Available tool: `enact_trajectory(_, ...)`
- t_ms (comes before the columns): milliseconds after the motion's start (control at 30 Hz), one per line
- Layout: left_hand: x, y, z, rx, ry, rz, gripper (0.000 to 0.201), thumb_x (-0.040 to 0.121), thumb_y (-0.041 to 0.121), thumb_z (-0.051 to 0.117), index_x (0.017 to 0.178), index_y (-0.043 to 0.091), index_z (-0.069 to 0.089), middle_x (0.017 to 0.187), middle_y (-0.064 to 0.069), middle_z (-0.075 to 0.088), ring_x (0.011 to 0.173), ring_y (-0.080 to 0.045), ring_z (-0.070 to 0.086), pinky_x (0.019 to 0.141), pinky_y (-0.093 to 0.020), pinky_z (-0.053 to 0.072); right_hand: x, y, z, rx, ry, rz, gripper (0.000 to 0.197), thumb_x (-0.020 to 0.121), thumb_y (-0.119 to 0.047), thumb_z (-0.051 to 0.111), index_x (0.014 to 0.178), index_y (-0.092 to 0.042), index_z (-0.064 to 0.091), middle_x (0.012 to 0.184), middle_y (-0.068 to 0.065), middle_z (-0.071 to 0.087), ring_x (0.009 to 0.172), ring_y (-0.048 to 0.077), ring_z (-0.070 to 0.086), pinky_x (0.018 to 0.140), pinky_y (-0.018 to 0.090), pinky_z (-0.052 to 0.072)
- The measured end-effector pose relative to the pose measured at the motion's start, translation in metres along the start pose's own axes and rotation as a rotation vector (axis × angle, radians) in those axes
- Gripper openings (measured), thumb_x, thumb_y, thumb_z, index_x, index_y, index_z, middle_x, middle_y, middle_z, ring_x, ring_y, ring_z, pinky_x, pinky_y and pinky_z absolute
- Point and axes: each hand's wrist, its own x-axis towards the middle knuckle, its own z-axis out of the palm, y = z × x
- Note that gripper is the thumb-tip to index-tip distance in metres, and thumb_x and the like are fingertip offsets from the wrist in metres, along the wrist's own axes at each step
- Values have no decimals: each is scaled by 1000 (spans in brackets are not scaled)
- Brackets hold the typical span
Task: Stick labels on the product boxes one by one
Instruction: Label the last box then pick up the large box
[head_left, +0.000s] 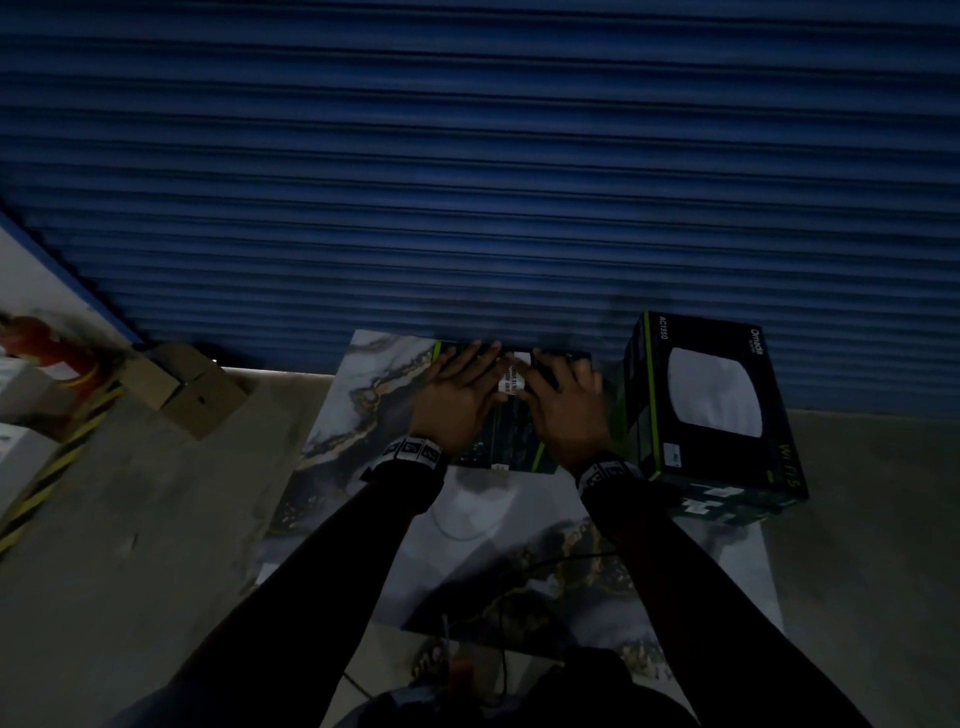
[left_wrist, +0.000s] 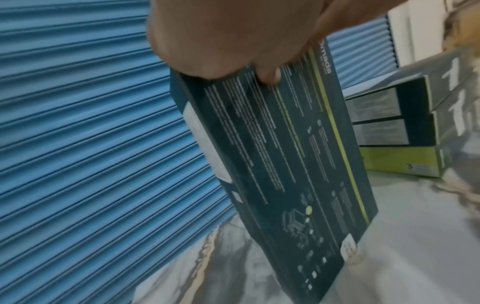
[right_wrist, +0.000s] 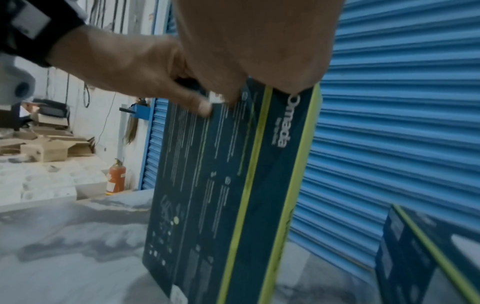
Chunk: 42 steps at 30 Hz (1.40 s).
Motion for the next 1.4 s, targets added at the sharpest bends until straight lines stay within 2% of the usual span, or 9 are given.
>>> enact_trajectory(233,2,7,-17,-64,-97,-46,58,101,35,60,153,13,46,156,-8,47,144,-28,44,120,-49,33,9,-3,-15,63,-98,40,53,85,-31,75,132,-18,57,127,4,55,101,33,49,79,42,39)
enact_trajectory(367,13,0,-28,-91,-184,-70,61,102,31,58,153,2,41,155,-19,46,142,-35,45,124,-45,27,26,-1,-19,29,-234,77,68,77,-30,79,136,-10,54,132,12,55,109,38,52,87,46,45)
enact_trajectory(467,23,-1,-41,-69,-354,-104,72,102,26,55,160,1,20,165,-23,22,153,-38,23,128,-42,13,30,6,-21,-90,-334,97,82,74,-34,81,144,-8,48,138,17,54,118,43,47,95,49,41)
enact_trajectory(567,31,6,-51,-19,-485,-179,83,100,22,59,162,2,7,168,-24,8,156,-39,9,128,-42,4,35,7,-28,-135,-365,86,77,80,-35,78,145,-7,47,136,17,55,123,42,45,99,48,38)
enact_trajectory(733,36,15,-69,81,-582,-164,92,94,24,67,161,2,9,164,-24,19,151,-40,20,125,-45,18,31,1,-36,-103,-396,66,76,86,-29,70,152,-6,38,144,18,47,133,39,42,114,46,31)
enact_trajectory(900,31,18,-79,59,-482,-164,81,90,32,66,157,6,28,153,-21,34,139,-40,34,109,-49,42,20,-8,-65,-95,-248,34,65,70,-21,80,128,-1,59,126,22,59,118,42,55,105,49,42)
enact_trajectory(1000,40,29,-88,64,-341,-173,66,85,34,70,142,9,47,138,-16,45,125,-37,44,95,-50,51,20,-2,-83,-110,-149,13,74,60,-23,83,126,-1,57,120,22,57,111,42,54,101,50,44)
enact_trajectory(1200,69,76,-115,163,-103,-109,49,77,23,72,122,11,58,117,-12,55,109,-33,52,84,-45,46,18,27,-121,-238,36,73,57,68,-2,68,123,-8,54,114,14,54,105,36,52,102,46,40)
enact_trajectory(1400,92,149,-104,159,-51,-68,53,75,21,73,124,12,56,124,-11,53,111,-33,51,84,-45,42,-19,90,-155,-332,159,86,54,75,-12,65,127,-8,52,116,16,53,107,36,50,104,48,37)
